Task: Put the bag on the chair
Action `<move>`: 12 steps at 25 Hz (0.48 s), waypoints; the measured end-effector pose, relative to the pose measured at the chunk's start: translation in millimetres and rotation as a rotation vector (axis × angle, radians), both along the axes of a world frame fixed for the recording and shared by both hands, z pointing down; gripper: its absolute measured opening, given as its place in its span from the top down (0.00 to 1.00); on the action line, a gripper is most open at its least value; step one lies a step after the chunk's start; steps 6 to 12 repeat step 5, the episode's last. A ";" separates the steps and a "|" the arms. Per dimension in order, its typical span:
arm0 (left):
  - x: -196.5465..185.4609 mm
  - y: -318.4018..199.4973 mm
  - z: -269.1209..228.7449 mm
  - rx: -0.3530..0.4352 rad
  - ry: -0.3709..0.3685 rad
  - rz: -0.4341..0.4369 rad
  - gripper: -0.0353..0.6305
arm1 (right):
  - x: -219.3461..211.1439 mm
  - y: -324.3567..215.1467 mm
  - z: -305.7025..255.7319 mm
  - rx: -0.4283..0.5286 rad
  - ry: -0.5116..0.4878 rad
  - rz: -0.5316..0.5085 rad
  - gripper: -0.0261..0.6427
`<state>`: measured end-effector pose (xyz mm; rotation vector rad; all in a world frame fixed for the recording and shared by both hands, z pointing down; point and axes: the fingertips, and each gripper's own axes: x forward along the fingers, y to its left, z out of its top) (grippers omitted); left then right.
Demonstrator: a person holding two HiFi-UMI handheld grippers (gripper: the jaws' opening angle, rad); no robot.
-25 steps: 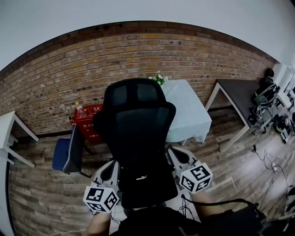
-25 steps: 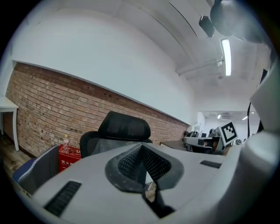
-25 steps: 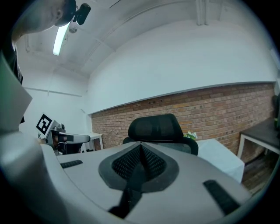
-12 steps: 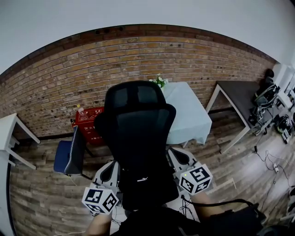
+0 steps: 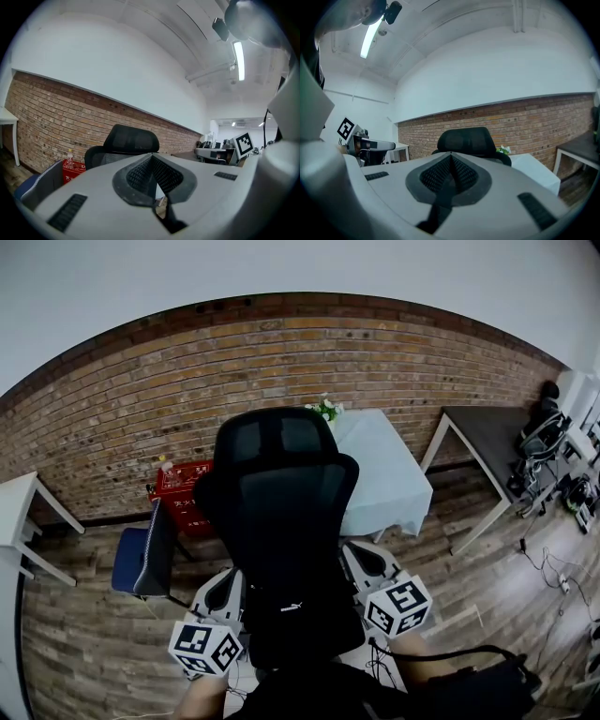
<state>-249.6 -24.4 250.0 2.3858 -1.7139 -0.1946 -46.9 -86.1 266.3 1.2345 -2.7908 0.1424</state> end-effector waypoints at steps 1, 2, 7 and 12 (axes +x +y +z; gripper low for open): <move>0.7 0.3 -0.1 -0.001 -0.002 -0.001 0.93 | 1.2 -0.2 0.3 0.000 0.000 0.000 0.94; 1.5 0.6 0.0 -0.005 -0.002 -0.002 0.93 | 2.5 -0.4 0.3 0.000 0.000 0.002 0.94; 4.3 1.7 0.6 -0.021 0.002 -0.004 0.93 | 6.4 -1.2 -0.4 0.001 0.000 0.008 0.94; 4.3 1.7 0.6 -0.021 0.002 -0.004 0.93 | 6.4 -1.2 -0.4 0.001 0.000 0.008 0.94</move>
